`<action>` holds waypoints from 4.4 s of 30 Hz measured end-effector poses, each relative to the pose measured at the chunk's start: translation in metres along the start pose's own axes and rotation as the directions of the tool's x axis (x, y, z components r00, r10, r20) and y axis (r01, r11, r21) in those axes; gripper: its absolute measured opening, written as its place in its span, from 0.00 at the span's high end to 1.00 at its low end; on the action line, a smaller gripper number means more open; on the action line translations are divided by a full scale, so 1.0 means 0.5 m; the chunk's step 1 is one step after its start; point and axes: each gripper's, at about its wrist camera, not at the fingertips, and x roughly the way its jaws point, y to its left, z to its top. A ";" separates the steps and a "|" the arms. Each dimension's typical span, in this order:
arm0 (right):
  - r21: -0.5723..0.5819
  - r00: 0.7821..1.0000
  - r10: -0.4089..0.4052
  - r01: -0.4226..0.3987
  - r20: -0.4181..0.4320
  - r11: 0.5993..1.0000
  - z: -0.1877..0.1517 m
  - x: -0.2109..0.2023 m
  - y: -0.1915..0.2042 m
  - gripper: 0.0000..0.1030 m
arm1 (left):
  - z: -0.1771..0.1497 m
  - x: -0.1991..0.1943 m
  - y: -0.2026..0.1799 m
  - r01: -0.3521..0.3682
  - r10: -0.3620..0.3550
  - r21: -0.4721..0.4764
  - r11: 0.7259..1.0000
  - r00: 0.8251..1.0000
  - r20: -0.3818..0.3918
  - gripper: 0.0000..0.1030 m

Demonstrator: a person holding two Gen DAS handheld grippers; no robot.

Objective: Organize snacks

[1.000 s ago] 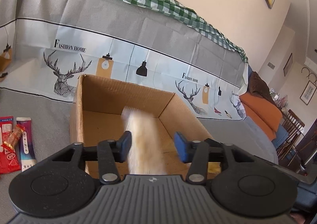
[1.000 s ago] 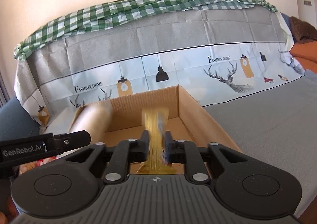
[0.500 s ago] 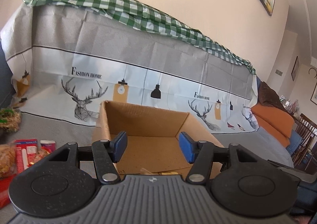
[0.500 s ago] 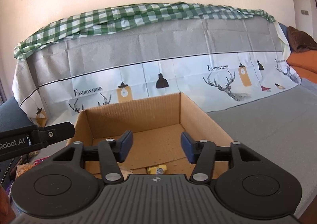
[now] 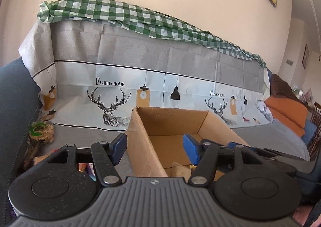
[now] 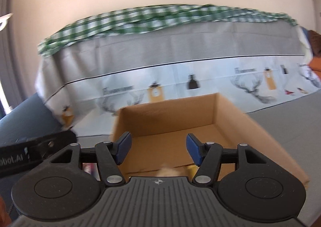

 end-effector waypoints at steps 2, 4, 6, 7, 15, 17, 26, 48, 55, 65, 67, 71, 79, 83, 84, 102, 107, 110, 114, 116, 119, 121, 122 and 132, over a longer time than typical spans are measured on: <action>-0.011 0.999 0.045 -0.045 -0.006 0.999 -0.004 -0.002 0.024 0.43 | 0.009 -0.016 0.013 -0.020 0.021 0.059 0.998 1.000 -0.020 0.51; -0.020 0.995 0.095 -0.095 -0.016 0.995 -0.008 -0.005 0.048 0.49 | 0.013 -0.027 0.034 -0.064 0.068 0.100 0.993 0.997 -0.039 0.66; -0.031 0.989 0.146 -0.147 -0.025 0.989 -0.010 -0.006 0.072 0.58 | 0.017 -0.029 0.069 -0.098 0.102 0.062 0.993 0.993 -0.058 0.72; -0.037 0.985 0.172 -0.173 -0.030 0.984 -0.010 -0.006 0.084 0.65 | 0.017 -0.028 0.090 -0.116 0.118 0.024 0.993 0.991 -0.067 0.74; -0.077 0.951 0.299 -0.305 -0.075 0.949 -0.030 -0.002 0.160 0.76 | -0.013 0.028 0.238 -0.306 0.235 -0.243 0.921 0.930 -0.281 0.74; -0.074 0.945 0.314 -0.321 -0.090 0.944 -0.035 0.004 0.174 0.76 | -0.022 0.038 0.275 -0.354 0.248 -0.312 0.881 0.910 -0.333 0.74; -0.052 0.912 0.351 -0.369 -0.215 0.928 -0.075 0.060 0.236 0.76 | -0.050 0.051 0.358 -0.563 0.382 -0.358 0.745 0.799 -0.463 0.63; -0.108 0.911 0.110 -0.165 -0.399 0.980 -0.169 0.326 0.307 0.53 | -0.125 0.151 0.369 -0.751 0.499 -0.174 0.637 0.574 -0.649 0.52; -0.127 0.906 0.117 -0.183 -0.408 0.975 -0.184 0.335 0.312 0.67 | -0.131 0.137 0.388 -0.750 0.455 -0.253 0.611 0.594 -0.663 0.69; -0.124 0.892 0.162 -0.234 -0.422 0.964 -0.155 0.270 0.304 0.74 | -0.112 0.119 0.385 -0.695 0.412 -0.284 0.660 0.652 -0.637 0.84; -0.142 0.887 0.169 -0.251 -0.430 0.957 -0.147 0.241 0.302 0.74 | -0.111 0.116 0.384 -0.679 0.394 -0.292 0.673 0.664 -0.636 0.84; -0.145 0.862 0.196 -0.294 -0.467 0.945 -0.141 0.183 0.286 0.74 | -0.107 0.108 0.385 -0.653 0.364 -0.315 0.689 0.687 -0.628 0.84; -0.170 0.842 0.161 -0.284 -0.516 0.944 -0.162 0.110 0.276 0.75 | -0.101 0.098 0.376 -0.615 0.330 -0.323 0.719 0.712 -0.620 0.84; -0.178 0.825 0.148 -0.287 -0.545 0.941 -0.178 0.113 0.274 0.74 | -0.105 0.108 0.385 -0.602 0.297 -0.326 0.729 0.707 -0.642 0.84; -0.167 0.817 0.153 -0.290 -0.556 0.942 -0.183 0.117 0.272 0.73 | -0.108 0.111 0.386 -0.596 0.281 -0.332 0.731 0.707 -0.649 0.84; -0.141 0.793 0.153 -0.287 -0.590 0.948 -0.207 0.176 0.292 0.66 | -0.132 0.123 0.407 -0.626 0.250 -0.378 0.682 0.686 -0.684 0.71; -0.153 0.795 0.149 -0.290 -0.588 0.945 -0.207 0.174 0.294 0.66 | -0.132 0.125 0.407 -0.634 0.267 -0.372 0.678 0.684 -0.679 0.67; -0.159 0.797 0.149 -0.293 -0.585 0.943 -0.208 0.174 0.294 0.67 | -0.131 0.126 0.407 -0.636 0.274 -0.366 0.680 0.683 -0.677 0.67; -0.183 0.804 0.135 -0.289 -0.579 0.940 -0.209 0.170 0.296 0.72 | -0.128 0.128 0.402 -0.631 0.289 -0.341 0.697 0.682 -0.672 0.76; -0.182 0.810 0.129 -0.279 -0.572 0.943 -0.206 0.167 0.294 0.75 | -0.122 0.123 0.398 -0.635 0.314 -0.327 0.700 0.684 -0.658 0.80; -0.178 0.831 0.120 -0.254 -0.543 0.951 -0.193 0.159 0.288 0.77 | -0.109 0.115 0.391 -0.630 0.347 -0.312 0.711 0.700 -0.624 0.81; -0.181 0.846 0.115 -0.241 -0.520 0.954 -0.182 0.152 0.286 0.77 | -0.105 0.117 0.384 -0.612 0.340 -0.301 0.731 0.709 -0.618 0.81; -0.184 0.850 0.112 -0.237 -0.515 0.954 -0.179 0.150 0.285 0.77 | -0.105 0.120 0.381 -0.604 0.330 -0.296 0.740 0.709 -0.623 0.81; -0.184 0.811 0.084 -0.230 -0.579 0.956 -0.193 0.169 0.290 0.70 | -0.123 0.138 0.382 -0.619 0.311 -0.269 0.738 0.665 -0.679 0.78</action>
